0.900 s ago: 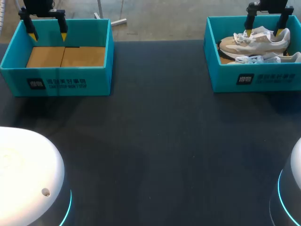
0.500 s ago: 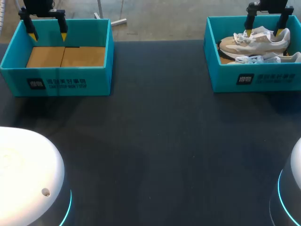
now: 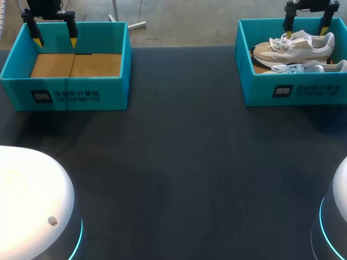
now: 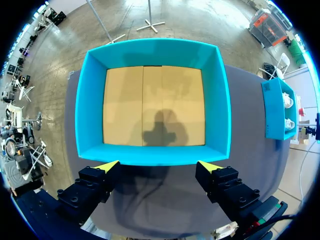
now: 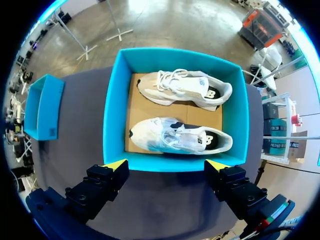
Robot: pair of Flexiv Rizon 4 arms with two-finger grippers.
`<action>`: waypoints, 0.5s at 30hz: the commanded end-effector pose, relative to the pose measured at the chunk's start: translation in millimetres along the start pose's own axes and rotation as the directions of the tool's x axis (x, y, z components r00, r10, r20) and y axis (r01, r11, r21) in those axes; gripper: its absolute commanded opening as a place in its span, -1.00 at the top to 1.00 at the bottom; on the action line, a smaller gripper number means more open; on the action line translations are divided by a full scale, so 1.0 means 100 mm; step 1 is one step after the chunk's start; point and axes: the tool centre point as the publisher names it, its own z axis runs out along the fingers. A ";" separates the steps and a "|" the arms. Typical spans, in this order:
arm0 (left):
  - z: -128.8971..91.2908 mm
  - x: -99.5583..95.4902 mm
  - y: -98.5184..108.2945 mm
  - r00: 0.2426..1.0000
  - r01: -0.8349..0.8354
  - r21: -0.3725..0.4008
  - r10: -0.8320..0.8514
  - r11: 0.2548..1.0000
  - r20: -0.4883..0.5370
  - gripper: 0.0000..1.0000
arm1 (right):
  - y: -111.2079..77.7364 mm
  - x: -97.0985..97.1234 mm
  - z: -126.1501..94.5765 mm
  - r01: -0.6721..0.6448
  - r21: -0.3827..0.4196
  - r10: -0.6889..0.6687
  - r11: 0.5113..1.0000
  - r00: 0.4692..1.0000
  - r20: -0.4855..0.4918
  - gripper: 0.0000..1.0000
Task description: Take the shoe out of the shoebox, open the shoe tongue, remove and reinsert the insole, then place the shoe into the shoebox
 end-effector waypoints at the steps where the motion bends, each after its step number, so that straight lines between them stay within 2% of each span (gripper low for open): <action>1: 0.00 0.00 0.00 1.000 0.000 0.000 0.000 1.000 0.000 -1.00 | -0.07 -0.21 0.08 0.004 -0.017 -0.005 1.000 1.000 -0.026 -1.00; 6: 0.00 0.00 0.00 1.000 0.000 0.000 0.000 1.000 0.000 -1.00 | -0.07 -0.49 0.22 0.017 -0.010 -0.017 1.000 0.999 -0.027 -1.00; 15: 0.00 0.00 0.00 1.000 0.000 0.000 0.000 1.000 0.000 -1.00 | -0.07 -0.84 0.40 0.057 -0.017 -0.057 0.998 0.998 -0.001 -1.00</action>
